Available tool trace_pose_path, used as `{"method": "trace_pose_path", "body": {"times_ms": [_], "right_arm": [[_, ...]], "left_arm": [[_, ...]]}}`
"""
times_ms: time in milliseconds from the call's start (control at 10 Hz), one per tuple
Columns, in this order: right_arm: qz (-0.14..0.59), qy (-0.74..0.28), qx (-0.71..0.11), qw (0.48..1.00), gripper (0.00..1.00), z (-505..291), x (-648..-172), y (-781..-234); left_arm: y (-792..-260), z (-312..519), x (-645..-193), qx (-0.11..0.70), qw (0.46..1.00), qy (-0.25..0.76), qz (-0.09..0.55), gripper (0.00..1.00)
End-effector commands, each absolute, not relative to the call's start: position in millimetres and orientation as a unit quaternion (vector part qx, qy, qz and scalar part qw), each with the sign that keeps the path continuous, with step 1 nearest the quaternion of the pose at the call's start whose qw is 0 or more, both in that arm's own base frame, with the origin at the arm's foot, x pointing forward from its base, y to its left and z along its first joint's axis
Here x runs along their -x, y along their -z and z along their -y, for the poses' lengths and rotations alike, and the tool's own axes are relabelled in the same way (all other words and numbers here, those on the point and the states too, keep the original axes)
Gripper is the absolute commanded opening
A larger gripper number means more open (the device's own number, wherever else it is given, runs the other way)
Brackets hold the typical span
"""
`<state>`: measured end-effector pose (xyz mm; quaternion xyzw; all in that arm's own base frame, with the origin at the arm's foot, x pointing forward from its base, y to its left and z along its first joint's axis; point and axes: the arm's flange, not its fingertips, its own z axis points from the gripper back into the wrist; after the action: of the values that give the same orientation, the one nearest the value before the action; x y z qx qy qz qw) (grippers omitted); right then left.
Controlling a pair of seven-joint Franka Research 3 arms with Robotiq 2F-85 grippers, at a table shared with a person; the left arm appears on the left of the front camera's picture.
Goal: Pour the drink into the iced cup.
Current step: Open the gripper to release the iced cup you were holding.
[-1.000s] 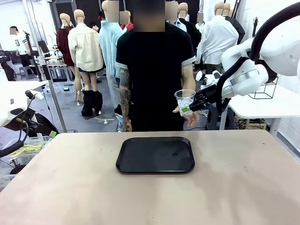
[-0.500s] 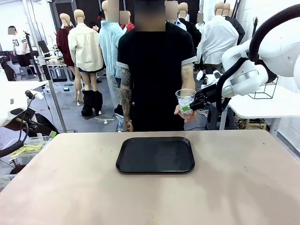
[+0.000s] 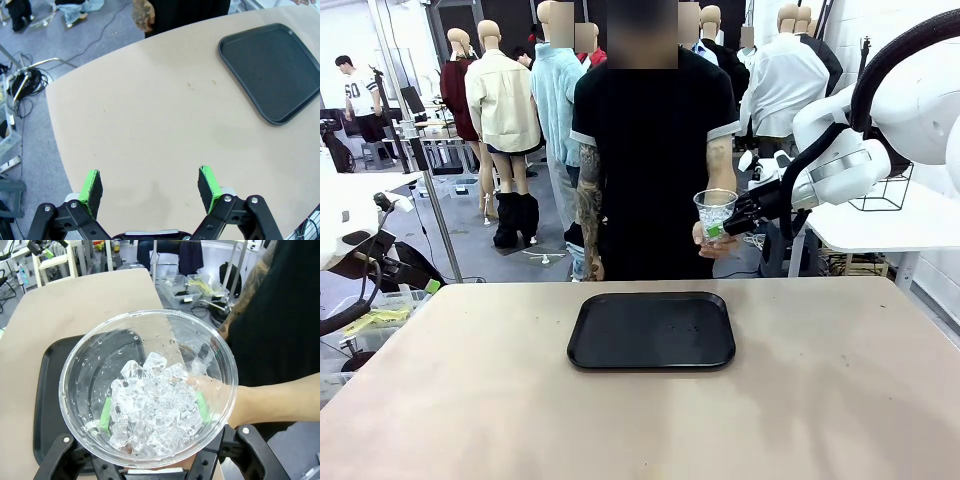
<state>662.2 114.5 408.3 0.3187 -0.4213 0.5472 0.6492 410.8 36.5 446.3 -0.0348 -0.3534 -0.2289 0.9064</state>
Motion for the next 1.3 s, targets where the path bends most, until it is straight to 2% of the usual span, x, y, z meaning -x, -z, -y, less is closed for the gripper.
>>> {"method": "trace_pose_path", "body": {"times_ms": [0,400,500,600,900,1200], "right_arm": [[0.424,-0.54,-0.323,0.651,0.69,-118,-669,-409],[0.418,-0.537,-0.326,0.656,0.69,-117,-669,-412],[0.419,-0.535,-0.328,0.656,0.89,-116,-667,-412],[0.421,-0.533,-0.323,0.659,1.0,-110,-663,-413],[0.426,-0.525,-0.324,0.661,1.0,-72,-637,-416],[0.442,-0.401,-0.288,0.749,1.0,10,-571,-413]], "left_arm": [[-446,-37,-411,0.031,0.906,0.226,0.358,1.0],[-446,-37,-411,0.031,0.906,0.226,0.358,1.0],[-446,-37,-411,0.031,0.906,0.226,0.358,1.0],[-446,-37,-411,0.031,0.906,0.226,0.358,1.0],[-446,-37,-411,0.031,0.906,0.226,0.358,1.0],[-446,-37,-411,0.031,0.906,0.226,0.358,1.0]]}}
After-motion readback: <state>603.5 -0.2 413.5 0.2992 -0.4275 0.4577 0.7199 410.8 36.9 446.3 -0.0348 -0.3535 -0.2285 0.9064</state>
